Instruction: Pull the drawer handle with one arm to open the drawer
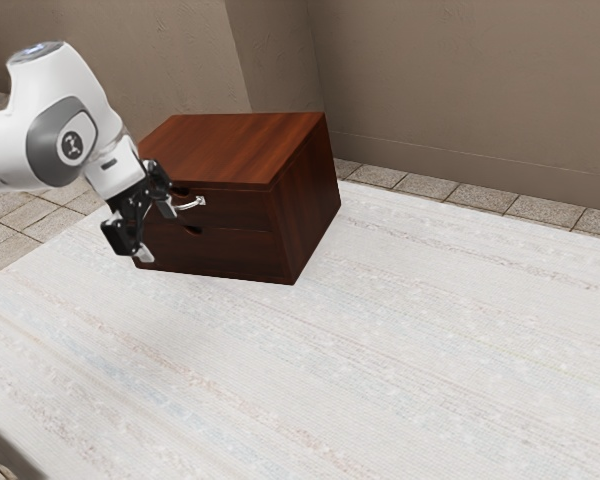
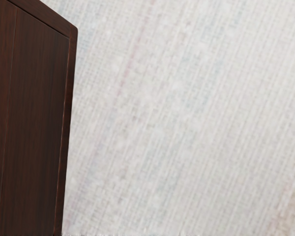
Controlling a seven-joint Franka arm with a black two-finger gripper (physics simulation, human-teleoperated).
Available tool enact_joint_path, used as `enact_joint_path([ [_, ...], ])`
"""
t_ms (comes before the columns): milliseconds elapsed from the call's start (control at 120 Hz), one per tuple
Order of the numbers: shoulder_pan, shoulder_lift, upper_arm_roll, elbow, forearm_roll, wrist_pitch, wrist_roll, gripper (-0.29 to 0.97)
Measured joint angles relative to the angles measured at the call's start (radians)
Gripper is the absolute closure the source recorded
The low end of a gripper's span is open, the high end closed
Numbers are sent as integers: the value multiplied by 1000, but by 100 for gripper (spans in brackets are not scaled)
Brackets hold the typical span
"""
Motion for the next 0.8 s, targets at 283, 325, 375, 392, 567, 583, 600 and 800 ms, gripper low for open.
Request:
enact_joint_path([
  [283, 5, 1, 2, 15, 3, 40, 2, 0],
  [325, 8, 2, 4, 15, 3, 43, 2, 0],
  [375, 7, 7, 11, 15, 2, 56, 1, 0],
  [392, 8, 11, 12, 15, 2, 61, 1, 0],
  [567, 9, 53, 16, 56, 1, 99, -1, 0],
  [583, 8, 57, 16, 59, 1, 101, -1, 0],
  [600, 8, 60, 16, 62, 1, 104, -1, 0],
  [800, 9, 93, 15, 76, 1, 123, 0, 0],
])
